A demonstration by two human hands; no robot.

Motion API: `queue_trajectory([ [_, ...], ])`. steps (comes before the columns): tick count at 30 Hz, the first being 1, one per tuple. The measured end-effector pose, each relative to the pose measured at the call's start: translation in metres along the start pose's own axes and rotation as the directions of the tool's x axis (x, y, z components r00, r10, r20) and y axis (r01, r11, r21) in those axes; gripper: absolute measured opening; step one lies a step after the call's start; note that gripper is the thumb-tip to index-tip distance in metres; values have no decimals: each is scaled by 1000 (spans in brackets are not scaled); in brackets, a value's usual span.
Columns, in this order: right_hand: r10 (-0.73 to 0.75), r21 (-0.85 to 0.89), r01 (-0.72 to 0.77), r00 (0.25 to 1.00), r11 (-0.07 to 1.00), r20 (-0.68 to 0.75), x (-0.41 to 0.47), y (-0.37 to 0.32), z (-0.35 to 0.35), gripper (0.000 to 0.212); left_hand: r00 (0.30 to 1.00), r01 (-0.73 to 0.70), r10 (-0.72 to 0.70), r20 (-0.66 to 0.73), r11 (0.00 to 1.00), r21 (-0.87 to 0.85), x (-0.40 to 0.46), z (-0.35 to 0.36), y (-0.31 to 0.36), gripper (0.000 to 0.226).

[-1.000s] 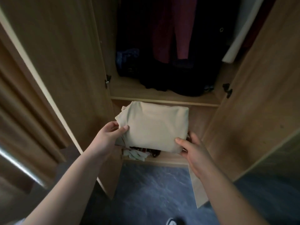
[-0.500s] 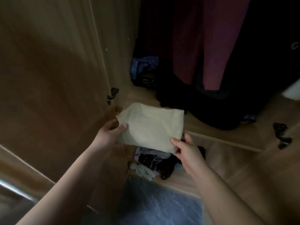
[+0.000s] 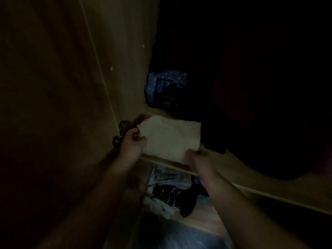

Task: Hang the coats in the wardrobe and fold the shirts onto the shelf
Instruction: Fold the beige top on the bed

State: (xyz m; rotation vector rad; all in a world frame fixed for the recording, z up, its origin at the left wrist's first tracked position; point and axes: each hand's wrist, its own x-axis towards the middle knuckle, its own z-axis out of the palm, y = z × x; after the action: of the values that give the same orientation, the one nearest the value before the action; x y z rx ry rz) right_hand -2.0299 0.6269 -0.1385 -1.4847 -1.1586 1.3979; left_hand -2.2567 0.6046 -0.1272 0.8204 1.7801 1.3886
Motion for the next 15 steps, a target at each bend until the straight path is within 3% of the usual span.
queue_trajectory([
  [2, -49, -318, 27, 997, 948, -61, 15, 5, 6, 30, 996, -12, 6, 92, 997, 71, 10, 4, -6, 46],
  [4, -66, -614, 23, 997, 789, -48, 23, 18, 5, 32, 982, -19, -12, 188, 986, 163, 10, 7, -16, 49],
  [5, -80, -662, 29, 996, 749, -46, 26, 26, 4, 30, 975, -47, -1, 222, 976, 210, 8, 8, -21, 55],
  [7, -155, -614, 79, 985, 786, -72, 28, 32, 1, 28, 968, -163, 80, 237, 920, 357, 6, 11, -30, 65],
  [10, -393, -602, 264, 915, 754, -92, 21, 22, -2, 55, 908, -413, 338, 248, 627, 661, -1, 16, -32, 61],
  [11, -493, -649, 342, 868, 679, -58, 18, 17, -2, 61, 862, -497, 401, 309, 550, 671, -4, 21, -30, 59],
  [13, -633, -755, 496, 761, 429, 141, 17, 12, -1, 62, 758, -647, 455, 467, 428, 631, -7, 37, -30, 56],
  [15, -518, -797, 571, 750, 196, 411, 22, 19, 1, 68, 682, -726, 419, 599, 291, 623, -4, 53, -43, 54],
])
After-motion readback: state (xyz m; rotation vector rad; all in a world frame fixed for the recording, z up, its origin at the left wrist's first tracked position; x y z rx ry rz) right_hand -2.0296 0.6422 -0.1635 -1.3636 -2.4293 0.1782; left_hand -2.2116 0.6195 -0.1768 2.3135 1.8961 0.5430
